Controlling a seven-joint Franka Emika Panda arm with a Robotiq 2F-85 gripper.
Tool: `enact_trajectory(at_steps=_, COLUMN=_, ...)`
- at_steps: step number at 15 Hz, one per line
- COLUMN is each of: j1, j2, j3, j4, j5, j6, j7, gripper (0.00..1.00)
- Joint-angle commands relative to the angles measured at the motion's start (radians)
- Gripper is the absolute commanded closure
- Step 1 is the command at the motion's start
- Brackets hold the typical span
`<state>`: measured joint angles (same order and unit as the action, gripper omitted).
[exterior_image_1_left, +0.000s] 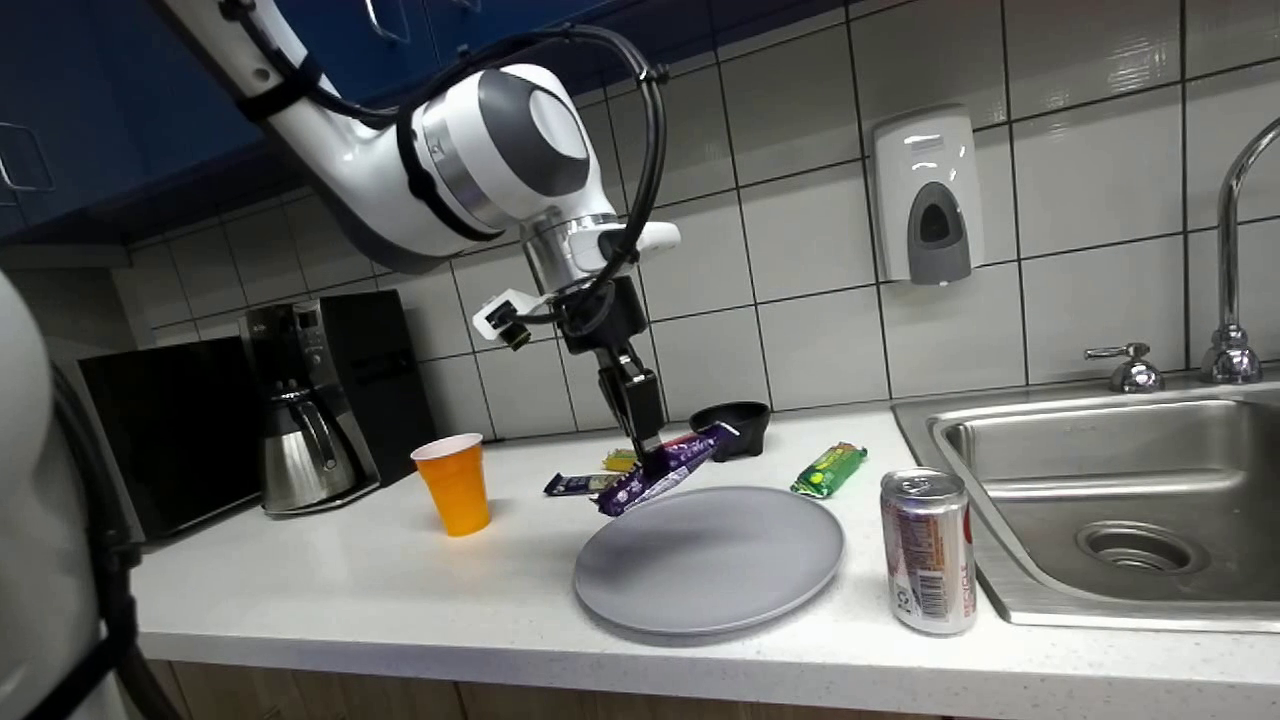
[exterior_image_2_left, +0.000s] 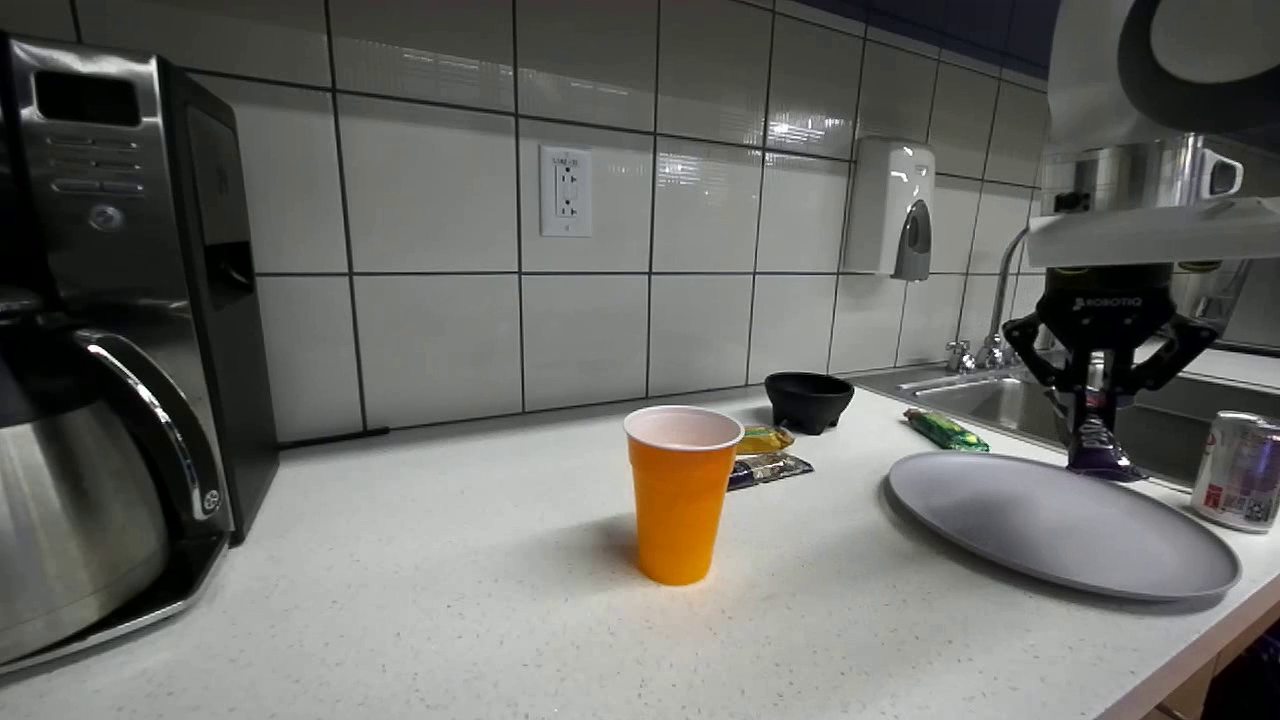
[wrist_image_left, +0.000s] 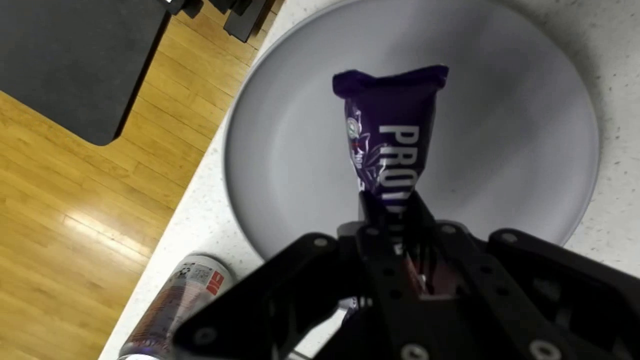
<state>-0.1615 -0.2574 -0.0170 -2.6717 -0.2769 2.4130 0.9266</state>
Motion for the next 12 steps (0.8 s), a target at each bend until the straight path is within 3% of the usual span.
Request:
enact_trajectory(at_steps=1, j1=-0.042, j2=-0.019, j3=-0.014, j4=-0.024, j5=-0.022, j6=-0.004, j7=-0.031, gripper=0.96)
enact_trajectory(at_steps=12, j1=-0.069, j2=0.087, j3=-0.056, j4=-0.025, j5=-0.038, j6=0.067, j7=-0.088, gripper=0.96)
